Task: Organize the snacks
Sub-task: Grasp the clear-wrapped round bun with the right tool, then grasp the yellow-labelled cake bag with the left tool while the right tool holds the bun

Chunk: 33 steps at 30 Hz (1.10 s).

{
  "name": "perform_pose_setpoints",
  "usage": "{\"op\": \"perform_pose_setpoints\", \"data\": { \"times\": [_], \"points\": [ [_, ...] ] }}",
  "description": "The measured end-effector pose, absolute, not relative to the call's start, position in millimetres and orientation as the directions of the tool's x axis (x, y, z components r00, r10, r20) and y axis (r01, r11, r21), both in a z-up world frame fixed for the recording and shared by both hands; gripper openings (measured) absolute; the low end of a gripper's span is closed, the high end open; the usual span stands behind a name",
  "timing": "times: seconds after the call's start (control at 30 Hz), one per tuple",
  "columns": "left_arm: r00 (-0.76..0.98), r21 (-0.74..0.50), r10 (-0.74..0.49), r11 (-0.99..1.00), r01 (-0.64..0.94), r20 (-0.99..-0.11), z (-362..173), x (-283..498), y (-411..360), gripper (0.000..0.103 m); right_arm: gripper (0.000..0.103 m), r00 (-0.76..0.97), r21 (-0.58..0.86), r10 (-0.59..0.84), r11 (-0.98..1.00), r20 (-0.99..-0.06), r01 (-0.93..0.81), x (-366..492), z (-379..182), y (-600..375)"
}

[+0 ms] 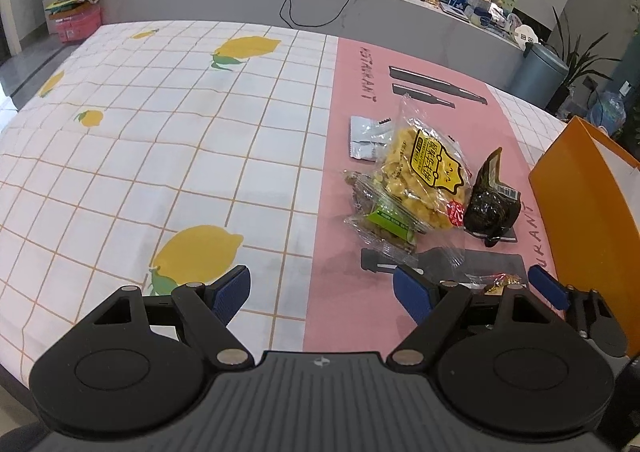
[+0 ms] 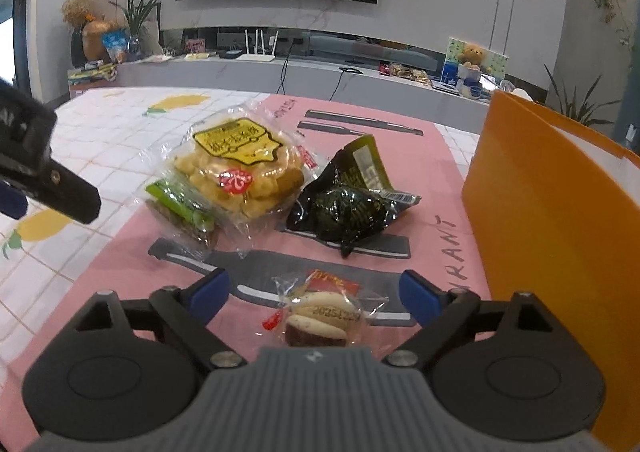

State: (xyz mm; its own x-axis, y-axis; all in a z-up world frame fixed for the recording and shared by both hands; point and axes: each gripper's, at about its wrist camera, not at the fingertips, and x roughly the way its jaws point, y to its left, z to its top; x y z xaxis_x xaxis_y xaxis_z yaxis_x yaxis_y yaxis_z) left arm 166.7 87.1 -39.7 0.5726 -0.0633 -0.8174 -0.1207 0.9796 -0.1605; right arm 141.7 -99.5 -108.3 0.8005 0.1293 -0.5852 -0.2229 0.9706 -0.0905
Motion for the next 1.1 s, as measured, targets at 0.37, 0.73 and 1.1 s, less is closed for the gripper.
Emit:
{"op": "perform_pose_setpoints", "data": {
  "times": [0.37, 0.73, 1.1],
  "points": [
    [0.600, -0.192, -0.070, 0.971, -0.141, -0.797, -32.5, 165.8, 87.1, 0.095, 0.041, 0.803, -0.164, 0.110, 0.954, -0.585, -0.250, 143.5, -103.5, -100.7],
    [0.651, -0.230, -0.184, 0.973, 0.014, -0.737, -15.2, 181.0, 66.1, 0.095, 0.040, 0.785, -0.126, 0.198, 0.935, -0.587, -0.330, 113.4, -53.8, -120.6],
    [0.659, -0.160, -0.159, 0.985, 0.059, -0.735, -28.5, 214.0, 39.6, 0.095, 0.040, 0.761, -0.123, 0.202, 0.930, -0.616, -0.346, 103.9, -52.5, -127.8]
  ]
}}
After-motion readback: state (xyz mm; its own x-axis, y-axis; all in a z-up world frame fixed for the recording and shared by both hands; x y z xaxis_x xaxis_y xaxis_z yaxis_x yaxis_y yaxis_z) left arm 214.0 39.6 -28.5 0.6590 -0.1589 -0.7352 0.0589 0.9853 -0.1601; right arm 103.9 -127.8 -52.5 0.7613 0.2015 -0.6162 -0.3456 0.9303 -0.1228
